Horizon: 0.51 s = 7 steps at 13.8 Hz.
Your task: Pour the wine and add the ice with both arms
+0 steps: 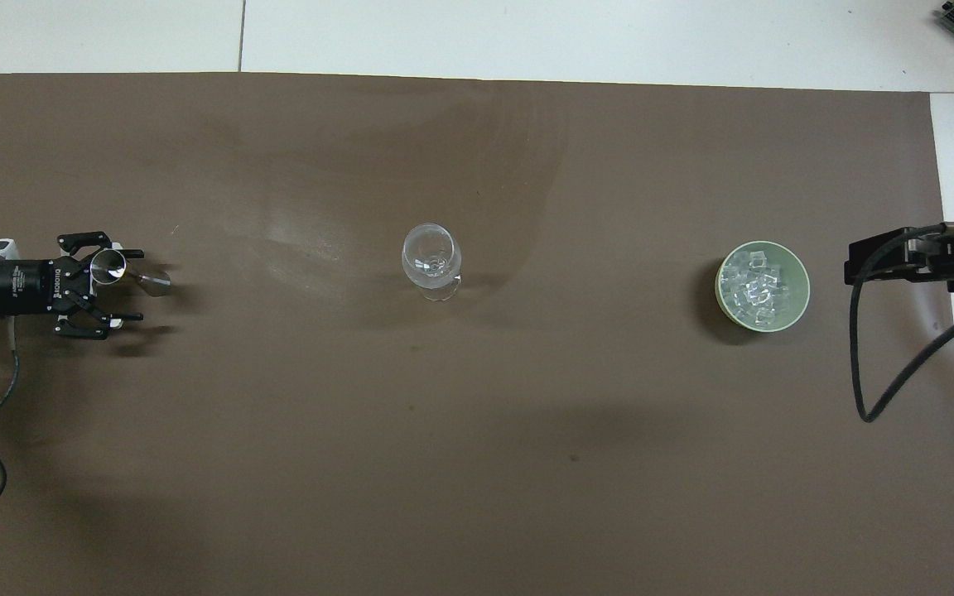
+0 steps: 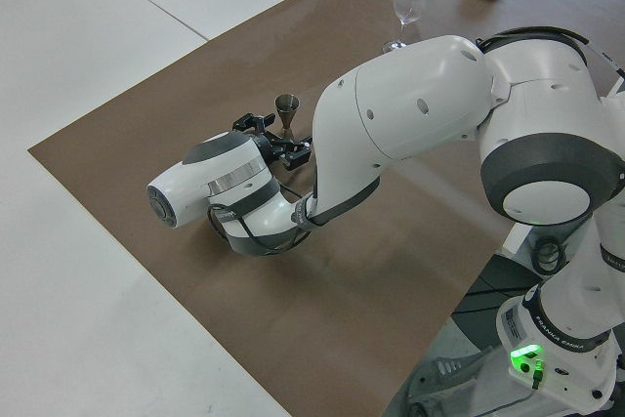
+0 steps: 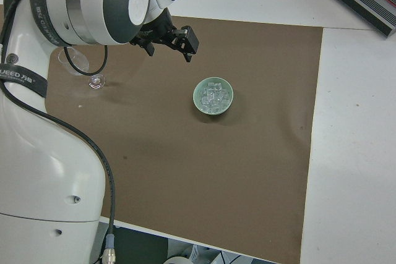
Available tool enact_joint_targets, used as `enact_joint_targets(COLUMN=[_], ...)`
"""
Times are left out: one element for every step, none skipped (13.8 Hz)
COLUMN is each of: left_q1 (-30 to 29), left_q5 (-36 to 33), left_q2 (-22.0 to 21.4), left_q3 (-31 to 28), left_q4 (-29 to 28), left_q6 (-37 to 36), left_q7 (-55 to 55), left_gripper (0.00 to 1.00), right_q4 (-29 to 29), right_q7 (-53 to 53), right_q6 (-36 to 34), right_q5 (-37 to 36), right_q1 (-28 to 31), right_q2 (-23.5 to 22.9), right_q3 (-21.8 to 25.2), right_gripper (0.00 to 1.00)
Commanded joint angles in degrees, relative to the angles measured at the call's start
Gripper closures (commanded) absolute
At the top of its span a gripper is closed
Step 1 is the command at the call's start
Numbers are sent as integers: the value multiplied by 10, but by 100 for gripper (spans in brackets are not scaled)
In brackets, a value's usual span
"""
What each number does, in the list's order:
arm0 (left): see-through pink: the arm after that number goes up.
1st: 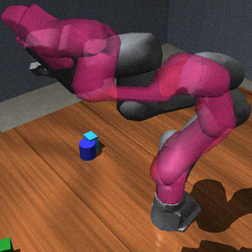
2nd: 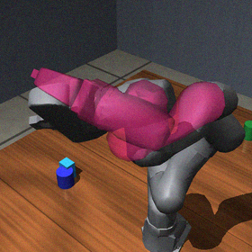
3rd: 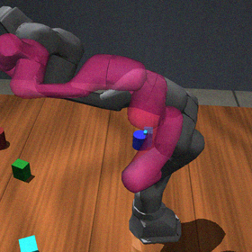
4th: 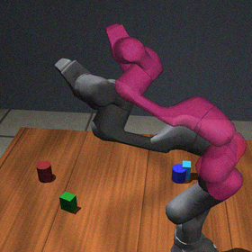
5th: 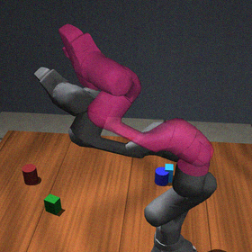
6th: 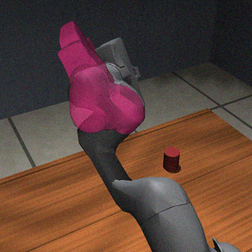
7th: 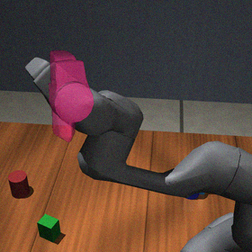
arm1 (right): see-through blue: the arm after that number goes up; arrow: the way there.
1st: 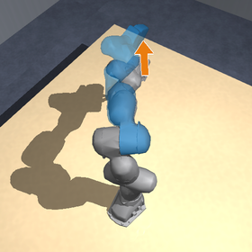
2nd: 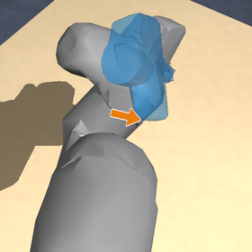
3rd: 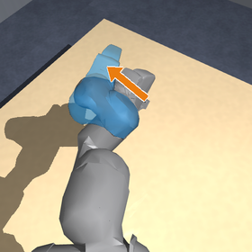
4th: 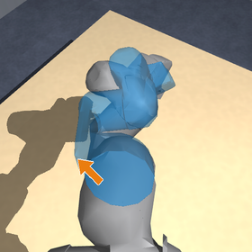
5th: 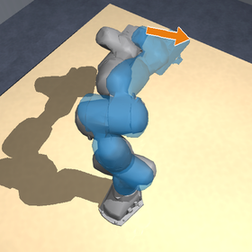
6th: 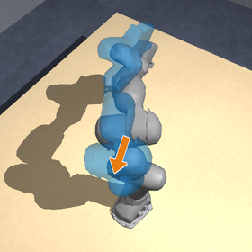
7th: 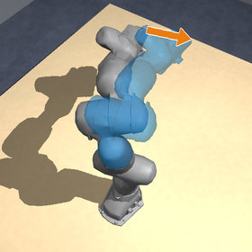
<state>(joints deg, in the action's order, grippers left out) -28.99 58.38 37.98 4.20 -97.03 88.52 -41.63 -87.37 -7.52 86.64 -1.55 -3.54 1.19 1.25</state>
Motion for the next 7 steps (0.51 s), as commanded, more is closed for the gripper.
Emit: enact_joint_targets(left_q1=[-3, -3, -3, -3, -3, -4, -6], left_q5=[9, 9, 10, 10, 11, 13, 14], left_q2=[15, 15, 15, 15, 15, 15, 15], left_q3=[-1, 0, 0, 0, 0, 0, 0], left_q4=[11, 11, 11, 11, 11, 11, 11], left_q6=[-3, -3, -3, -3, -3, -4, -4], left_q7=[12, 15, 16, 16, 16, 16, 16], left_gripper=[1, 5, 6, 8, 10, 14, 16], right_q4=[-14, -14, -14, -14, -14, -14, -14], right_q7=[7, 7, 7, 7, 7, 7, 7], right_q6=[3, 3, 3, 3, 3, 3, 3], right_q5=[3, 3, 3, 3, 3, 3, 3], right_q1=[1, 1, 1, 1, 1, 1, 1], right_q2=[12, 12, 12, 12, 12, 12, 12], right_q3=[-1, -1, -1, -1, -1, -1, -1], right_gripper=[0, 0, 0, 0, 0, 0, 0])
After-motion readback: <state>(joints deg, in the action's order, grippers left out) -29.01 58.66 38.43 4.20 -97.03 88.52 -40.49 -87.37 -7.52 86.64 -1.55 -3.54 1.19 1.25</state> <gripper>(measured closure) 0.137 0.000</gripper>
